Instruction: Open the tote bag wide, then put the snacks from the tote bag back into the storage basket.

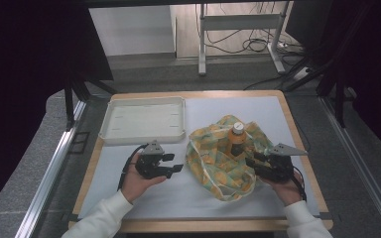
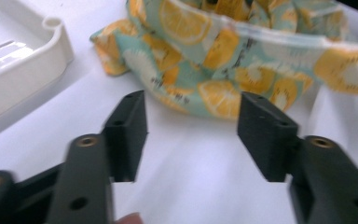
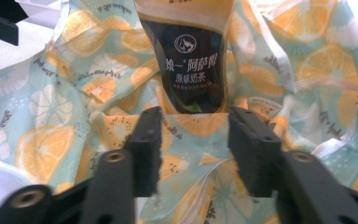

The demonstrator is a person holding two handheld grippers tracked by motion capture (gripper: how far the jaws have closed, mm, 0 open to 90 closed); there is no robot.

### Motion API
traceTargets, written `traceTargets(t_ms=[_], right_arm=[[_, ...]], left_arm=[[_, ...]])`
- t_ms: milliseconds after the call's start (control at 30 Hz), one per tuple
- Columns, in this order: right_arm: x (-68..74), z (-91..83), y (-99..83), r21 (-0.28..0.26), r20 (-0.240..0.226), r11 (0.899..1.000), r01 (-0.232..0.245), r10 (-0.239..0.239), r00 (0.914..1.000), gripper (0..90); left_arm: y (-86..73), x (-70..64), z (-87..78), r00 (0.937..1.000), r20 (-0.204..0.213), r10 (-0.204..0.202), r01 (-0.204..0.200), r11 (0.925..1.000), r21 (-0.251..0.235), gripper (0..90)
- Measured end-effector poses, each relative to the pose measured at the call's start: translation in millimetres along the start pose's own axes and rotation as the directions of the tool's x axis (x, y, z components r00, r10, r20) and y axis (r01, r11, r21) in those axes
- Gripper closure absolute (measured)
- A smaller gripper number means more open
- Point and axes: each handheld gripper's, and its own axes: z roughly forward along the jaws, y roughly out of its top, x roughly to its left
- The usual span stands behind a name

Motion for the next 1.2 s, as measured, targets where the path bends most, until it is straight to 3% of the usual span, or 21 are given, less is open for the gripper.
traceTargets(t_ms=[167,400,1200], right_arm=[[1.1,-1.2,0.5,-0.022,0.01,1.0,0.01,-0.009,0.9999,39.3],[2.5,-1.9,1.7,-0.022,0.011,0.999,0.023,-0.023,0.9997,33.4],[13.3,9.1,21.2,-0.051,0.021,0.996,0.069,-0.068,0.9975,30.5]], left_arm=[[-7.6,0.6,-5.3,0.9998,-0.019,-0.005,0.005,1.0,0.008,34.4],[-12.1,1.8,-11.4,0.9995,-0.029,-0.012,0.012,0.9999,-0.006,30.6],[-14.5,1.6,-7.4,0.9997,-0.026,0.005,-0.005,0.9999,0.01,30.1]])
